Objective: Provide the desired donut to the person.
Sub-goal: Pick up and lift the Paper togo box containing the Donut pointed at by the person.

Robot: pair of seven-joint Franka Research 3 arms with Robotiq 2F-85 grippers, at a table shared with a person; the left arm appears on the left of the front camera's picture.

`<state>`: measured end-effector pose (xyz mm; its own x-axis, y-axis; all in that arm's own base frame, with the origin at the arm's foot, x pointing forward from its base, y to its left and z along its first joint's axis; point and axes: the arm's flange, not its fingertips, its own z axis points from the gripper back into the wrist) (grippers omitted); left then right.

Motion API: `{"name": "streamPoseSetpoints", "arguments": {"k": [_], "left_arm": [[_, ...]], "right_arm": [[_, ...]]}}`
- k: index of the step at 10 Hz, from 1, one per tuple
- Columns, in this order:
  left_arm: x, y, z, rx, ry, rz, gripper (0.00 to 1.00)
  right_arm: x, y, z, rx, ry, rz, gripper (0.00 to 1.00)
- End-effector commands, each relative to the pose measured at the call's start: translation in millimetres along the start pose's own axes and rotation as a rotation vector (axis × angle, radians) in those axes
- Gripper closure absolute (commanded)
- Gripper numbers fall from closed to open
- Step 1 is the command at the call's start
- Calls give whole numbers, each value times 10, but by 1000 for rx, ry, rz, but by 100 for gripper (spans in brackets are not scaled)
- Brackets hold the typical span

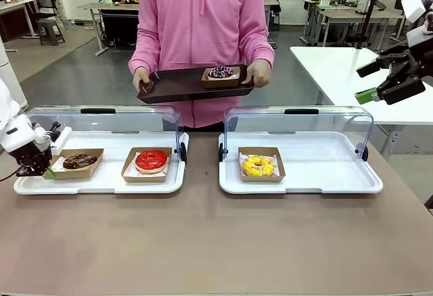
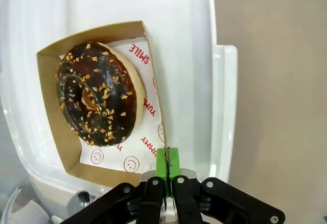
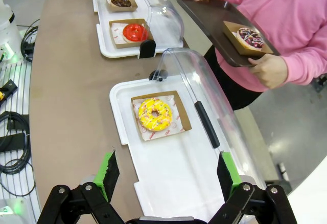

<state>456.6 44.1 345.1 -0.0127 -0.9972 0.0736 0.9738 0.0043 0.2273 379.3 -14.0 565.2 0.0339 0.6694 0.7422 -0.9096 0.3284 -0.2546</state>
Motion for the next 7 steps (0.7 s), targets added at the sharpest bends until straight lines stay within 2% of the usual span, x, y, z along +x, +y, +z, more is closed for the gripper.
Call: {"name": "streamPoseSetpoints", "arguments": {"k": [1, 4, 6, 7], "left_arm": [[22, -404, 364, 12, 15, -5, 100], [169, -1034, 691, -37, 32, -19, 100], [101, -1508, 1184, -53, -44, -41, 100], [53, -1655, 1403, -17, -50, -56, 100]], "right_arm": [[-11, 7, -12, 7, -1, 6, 0], [-11, 7, -12, 7, -1, 6, 0], [-11, 7, -12, 7, -1, 6, 0], [-11, 7, -12, 7, -1, 6, 0]]}}
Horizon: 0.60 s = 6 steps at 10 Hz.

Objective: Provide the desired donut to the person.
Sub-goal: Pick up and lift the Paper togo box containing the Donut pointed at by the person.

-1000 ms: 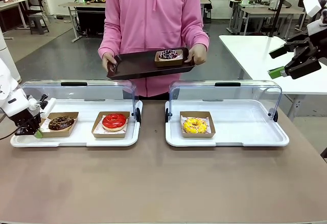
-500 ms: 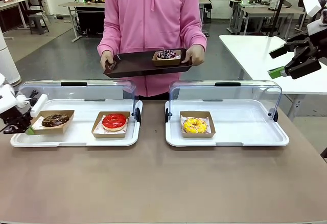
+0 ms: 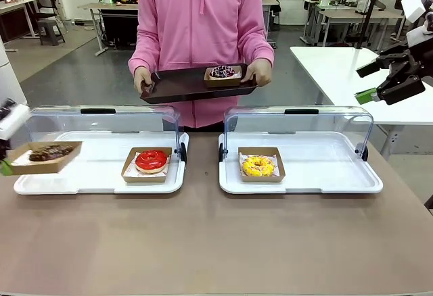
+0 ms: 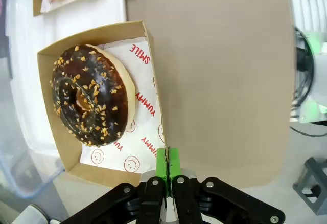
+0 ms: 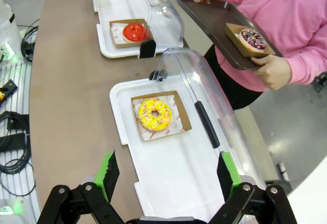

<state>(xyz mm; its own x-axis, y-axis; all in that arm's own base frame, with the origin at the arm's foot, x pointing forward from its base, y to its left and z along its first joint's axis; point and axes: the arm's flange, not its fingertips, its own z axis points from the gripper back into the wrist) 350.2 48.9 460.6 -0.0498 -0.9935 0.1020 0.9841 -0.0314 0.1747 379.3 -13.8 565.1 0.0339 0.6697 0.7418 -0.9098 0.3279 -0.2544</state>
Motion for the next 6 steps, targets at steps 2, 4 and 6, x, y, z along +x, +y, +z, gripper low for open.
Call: {"name": "streamPoseSetpoints", "arguments": {"k": [2, 4, 6], "left_arm": [[39, -1169, 374, 93, 7, -65, 100], [-58, -1207, 689, 146, -1, -87, 100], [-191, -907, 622, 31, -123, -207, 100]], "right_arm": [[-12, 6, -9, 7, -1, 6, 0], [-12, 6, -9, 7, -1, 6, 0], [-12, 6, -9, 7, -1, 6, 0]]}}
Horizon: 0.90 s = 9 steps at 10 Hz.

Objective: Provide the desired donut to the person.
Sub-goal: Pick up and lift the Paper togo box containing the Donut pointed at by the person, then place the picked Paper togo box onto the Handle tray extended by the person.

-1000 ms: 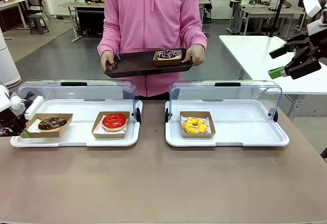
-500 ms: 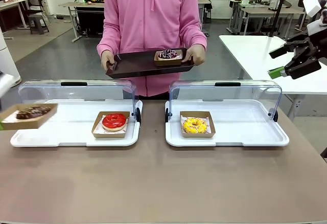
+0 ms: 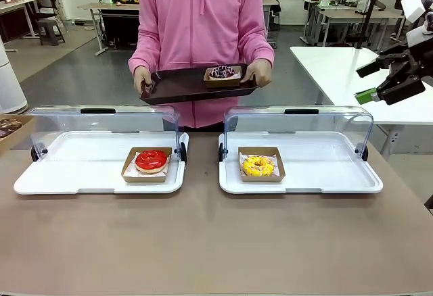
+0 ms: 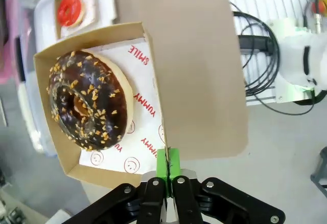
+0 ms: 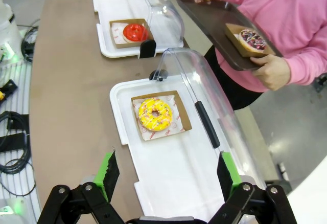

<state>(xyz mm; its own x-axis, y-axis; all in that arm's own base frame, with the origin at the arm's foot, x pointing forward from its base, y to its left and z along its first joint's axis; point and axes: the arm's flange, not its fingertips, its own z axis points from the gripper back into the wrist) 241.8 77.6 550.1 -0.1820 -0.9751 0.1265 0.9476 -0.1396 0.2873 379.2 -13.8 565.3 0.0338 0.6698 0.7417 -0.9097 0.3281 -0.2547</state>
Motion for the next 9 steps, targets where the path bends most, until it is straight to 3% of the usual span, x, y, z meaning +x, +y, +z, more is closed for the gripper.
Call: {"name": "streamPoseSetpoints", "arguments": {"k": [1, 2, 9], "left_arm": [[-221, 171, -741, -165, -135, -142, 100], [0, 0, 0, 0, 0, 0, 100], [0, 0, 0, 0, 0, 0, 100]], "right_arm": [[-13, 6, -11, 7, -1, 6, 0], [-13, 6, -11, 7, -1, 6, 0], [-13, 6, -11, 7, -1, 6, 0]]}}
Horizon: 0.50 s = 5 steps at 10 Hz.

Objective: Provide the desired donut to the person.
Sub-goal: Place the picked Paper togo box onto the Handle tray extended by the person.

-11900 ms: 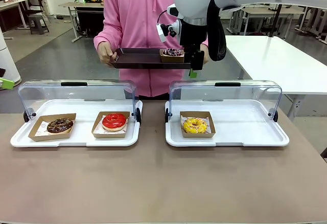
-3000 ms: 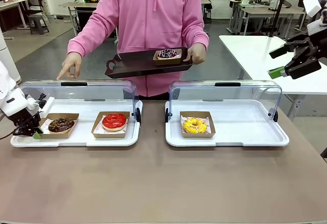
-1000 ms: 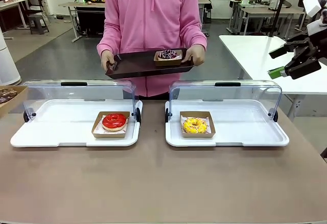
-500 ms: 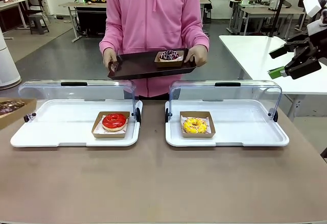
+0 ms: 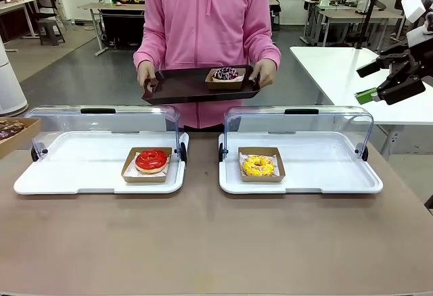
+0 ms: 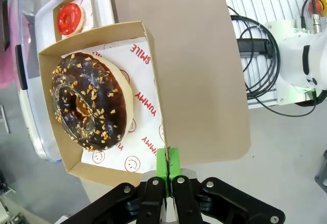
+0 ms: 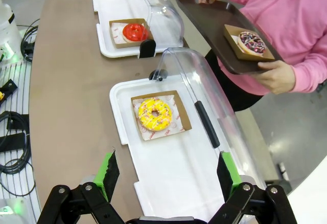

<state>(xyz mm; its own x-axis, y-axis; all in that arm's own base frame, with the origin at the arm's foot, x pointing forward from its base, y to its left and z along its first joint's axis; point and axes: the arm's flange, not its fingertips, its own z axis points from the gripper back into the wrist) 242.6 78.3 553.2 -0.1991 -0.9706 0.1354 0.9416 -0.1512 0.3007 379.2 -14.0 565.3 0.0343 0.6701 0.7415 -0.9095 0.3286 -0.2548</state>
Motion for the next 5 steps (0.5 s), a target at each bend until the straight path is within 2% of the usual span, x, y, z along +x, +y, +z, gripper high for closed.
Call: {"name": "streamPoseSetpoints", "arguments": {"k": [1, 5], "left_arm": [[4, -16, -28, -12, 14, 14, 100], [4, -16, -28, -12, 14, 14, 100]], "right_arm": [[-12, 7, -13, 7, -2, 6, 0], [-12, 7, -13, 7, -2, 6, 0]]}}
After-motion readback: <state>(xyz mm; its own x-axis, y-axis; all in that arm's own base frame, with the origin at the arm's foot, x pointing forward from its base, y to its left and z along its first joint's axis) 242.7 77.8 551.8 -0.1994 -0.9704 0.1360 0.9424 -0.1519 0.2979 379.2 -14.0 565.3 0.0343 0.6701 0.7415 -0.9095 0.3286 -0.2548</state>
